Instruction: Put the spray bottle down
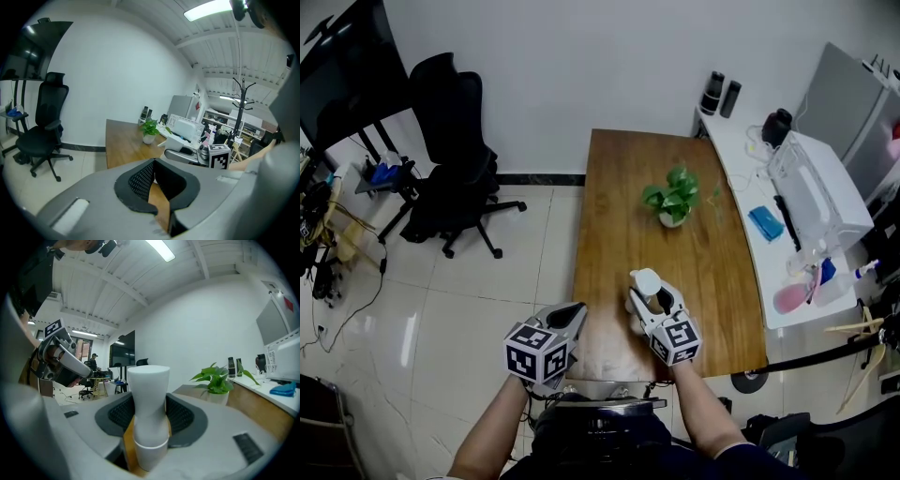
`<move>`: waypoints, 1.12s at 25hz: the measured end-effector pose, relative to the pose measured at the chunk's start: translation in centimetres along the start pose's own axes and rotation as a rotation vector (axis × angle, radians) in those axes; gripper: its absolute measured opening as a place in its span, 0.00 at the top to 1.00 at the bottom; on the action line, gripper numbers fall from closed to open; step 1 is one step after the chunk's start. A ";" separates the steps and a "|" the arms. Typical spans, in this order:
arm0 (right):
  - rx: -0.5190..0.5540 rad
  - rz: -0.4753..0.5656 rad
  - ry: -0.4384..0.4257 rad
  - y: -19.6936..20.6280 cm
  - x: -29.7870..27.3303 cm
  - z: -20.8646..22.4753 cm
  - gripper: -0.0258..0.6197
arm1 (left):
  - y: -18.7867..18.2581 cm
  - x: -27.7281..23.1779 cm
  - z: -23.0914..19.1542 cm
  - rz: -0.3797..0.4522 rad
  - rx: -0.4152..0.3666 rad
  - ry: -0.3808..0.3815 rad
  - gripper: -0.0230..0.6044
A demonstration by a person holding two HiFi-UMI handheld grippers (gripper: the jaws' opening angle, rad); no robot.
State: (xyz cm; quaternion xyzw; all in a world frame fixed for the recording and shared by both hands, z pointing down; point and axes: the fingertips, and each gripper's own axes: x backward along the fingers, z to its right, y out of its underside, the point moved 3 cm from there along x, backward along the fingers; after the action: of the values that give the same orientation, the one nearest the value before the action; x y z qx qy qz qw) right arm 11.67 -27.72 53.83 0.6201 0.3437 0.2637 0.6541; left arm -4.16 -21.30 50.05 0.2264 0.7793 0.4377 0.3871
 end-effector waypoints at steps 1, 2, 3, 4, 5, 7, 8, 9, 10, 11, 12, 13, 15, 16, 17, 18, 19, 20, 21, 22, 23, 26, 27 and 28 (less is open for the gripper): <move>0.000 -0.004 0.001 0.1 0.1 0.0 0.63 | 0.1 0.0 0.1 0.001 0.002 0.001 0.95; 0.001 -0.007 0.002 0.2 0.1 0.0 0.63 | 0.1 0.0 0.1 0.001 0.005 0.001 0.95; 0.002 -0.010 0.002 0.2 0.1 0.0 0.63 | 0.2 0.0 0.1 0.001 0.006 0.000 0.95; 0.002 -0.011 0.001 0.3 0.0 0.0 0.63 | 0.2 0.0 0.1 0.001 0.005 0.000 0.95; 0.001 -0.013 0.001 0.2 0.0 0.1 0.62 | 0.1 0.1 0.1 0.001 0.004 0.000 0.95; -0.006 -0.016 0.004 0.2 0.1 0.1 0.60 | 0.1 0.1 0.1 0.001 0.003 0.001 0.95; -0.013 -0.016 0.007 0.2 0.1 0.1 0.57 | 0.1 0.2 0.2 0.001 0.002 0.002 0.95; -0.020 -0.015 0.009 0.2 0.1 0.2 0.53 | 0.0 0.2 0.2 0.001 0.002 0.003 0.95; -0.027 -0.014 0.011 0.2 0.2 0.2 0.50 | 0.0 0.2 0.3 0.000 0.002 0.004 0.95; -0.033 -0.016 0.012 0.2 0.3 0.2 0.45 | 0.1 0.2 0.3 -0.001 0.002 0.006 0.95; -0.038 -0.020 0.013 0.3 0.5 0.2 0.43 | 0.1 0.3 0.4 -0.001 0.002 0.007 0.95; -0.043 -0.026 0.014 0.5 0.9 0.3 0.43 | 0.2 0.3 0.5 0.000 0.003 0.008 0.95; -0.070 -0.034 0.022 0.6 2.2 0.2 0.43 | 0.2 0.5 0.4 0.002 0.007 0.011 0.95; -0.093 -0.032 0.025 0.6 3.0 0.1 0.43 | 0.1 0.6 0.4 0.004 0.009 0.013 0.95; -0.118 -0.025 0.029 0.3 3.8 0.0 0.43 | 0.1 0.8 0.3 0.007 0.011 0.016 0.95; -0.144 -0.014 0.032 0.0 4.8 -0.2 0.44 | 0.1 0.9 0.3 0.010 0.014 0.019 0.95; -0.170 0.000 0.037 -0.6 5.7 -0.3 0.48 | 0.0 1.0 0.3 0.013 0.018 0.023 0.95; -0.191 0.015 0.046 -1.2 6.6 -0.5 0.49 | 0.0 1.2 0.4 0.018 0.021 0.030 0.95; -0.203 0.029 0.057 -1.9 7.4 -0.6 0.52 | 0.0 1.3 0.5 0.022 0.022 0.037 0.95; -0.203 0.039 0.068 -2.6 8.2 -0.7 0.60 | -0.2 1.5 0.6 0.026 0.021 0.045 0.95; -0.195 0.045 0.076 -3.3 8.8 -0.8 0.69 | -0.3 1.5 0.8 0.029 0.020 0.055 0.95; -0.163 0.062 0.101 -5.4 10.0 -0.9 0.80 | -0.6 1.4 1.4 0.036 0.015 0.081 0.95; -0.157 0.068 0.114 -6.2 10.3 -0.9 0.88 | -0.7 1.3 1.6 0.037 0.012 0.090 0.95; -0.153 0.074 0.125 -6.8 10.5 -0.9 0.88 | -0.9 1.3 1.9 0.037 0.008 0.100 0.95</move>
State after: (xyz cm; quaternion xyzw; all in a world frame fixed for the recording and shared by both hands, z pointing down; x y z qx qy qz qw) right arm 16.94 -19.65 45.76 0.5630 0.3398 0.3512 0.6665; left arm -3.43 -19.90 48.20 0.2200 0.7950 0.4526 0.3386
